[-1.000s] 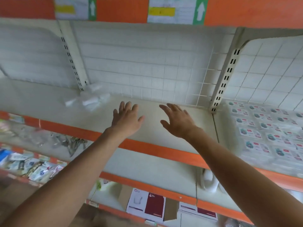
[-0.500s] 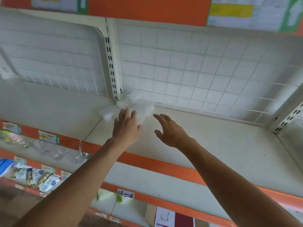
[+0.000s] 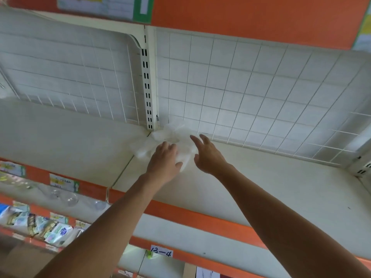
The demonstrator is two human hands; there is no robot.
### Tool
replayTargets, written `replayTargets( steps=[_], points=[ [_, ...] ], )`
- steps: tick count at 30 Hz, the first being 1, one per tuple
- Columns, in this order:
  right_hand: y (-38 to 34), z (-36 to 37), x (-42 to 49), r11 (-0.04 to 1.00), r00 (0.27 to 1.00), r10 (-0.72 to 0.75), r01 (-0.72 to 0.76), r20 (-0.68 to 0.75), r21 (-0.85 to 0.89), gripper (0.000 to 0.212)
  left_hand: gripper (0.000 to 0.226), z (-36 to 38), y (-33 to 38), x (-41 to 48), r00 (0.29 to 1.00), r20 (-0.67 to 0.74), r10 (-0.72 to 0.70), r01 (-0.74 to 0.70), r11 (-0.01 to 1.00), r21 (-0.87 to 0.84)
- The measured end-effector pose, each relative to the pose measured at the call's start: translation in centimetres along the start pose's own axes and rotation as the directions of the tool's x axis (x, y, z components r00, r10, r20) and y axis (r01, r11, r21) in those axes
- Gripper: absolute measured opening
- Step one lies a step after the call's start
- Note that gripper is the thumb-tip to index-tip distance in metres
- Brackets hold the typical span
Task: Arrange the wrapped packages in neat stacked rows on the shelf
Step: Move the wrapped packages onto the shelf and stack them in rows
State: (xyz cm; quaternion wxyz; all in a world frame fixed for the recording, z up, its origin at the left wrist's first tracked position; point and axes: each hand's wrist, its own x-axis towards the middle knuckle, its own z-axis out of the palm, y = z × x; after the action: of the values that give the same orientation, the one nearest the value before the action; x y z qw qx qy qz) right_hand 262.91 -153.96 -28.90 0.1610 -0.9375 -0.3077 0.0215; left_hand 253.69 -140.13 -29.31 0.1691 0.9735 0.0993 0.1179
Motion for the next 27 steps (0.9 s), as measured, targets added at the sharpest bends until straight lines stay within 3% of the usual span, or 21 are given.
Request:
replayTargets(
  steps=[5, 10, 16, 20, 27],
  points=[
    [0.1, 0.5, 2.5, 0.995, 0.997, 0.075, -0.077, 0.021, 0.067, 0.050, 0.025, -0.4, -0.2, -0.2, 0.999, -0.005, -0.044, 0.044, 0.996, -0.075],
    [0.0, 0.7, 3.8, 0.989, 0.994, 0.089, -0.082, -0.062, 0.120, 0.033, 0.032, -0.6, -0.7, -0.4, 0.996, 0.028, -0.088, 0.090, 0.991, -0.101],
    [0.5, -0.4, 3.8, 0.991, 0.991, 0.105, -0.097, -0.086, 0.087, 0.042, 0.042, -1.6, -0.8, -0.7, 0.996, -0.027, -0.087, 0.085, 0.993, -0.079],
    [2.8, -1.8, 1.8, 0.987, 0.979, 0.147, -0.135, -0.141, 0.087, 0.043, 0.043, -1.9, 0.5, -0.3, 0.994, -0.066, -0.086, 0.074, 0.983, -0.166],
    [8.9, -5.6, -4.6, 0.947, 0.915, 0.322, -0.310, -0.245, 0.086, 0.041, 0.038, 1.4, 6.4, 1.2, 0.998, -0.029, 0.064, -0.070, 0.955, -0.288]
  ],
)
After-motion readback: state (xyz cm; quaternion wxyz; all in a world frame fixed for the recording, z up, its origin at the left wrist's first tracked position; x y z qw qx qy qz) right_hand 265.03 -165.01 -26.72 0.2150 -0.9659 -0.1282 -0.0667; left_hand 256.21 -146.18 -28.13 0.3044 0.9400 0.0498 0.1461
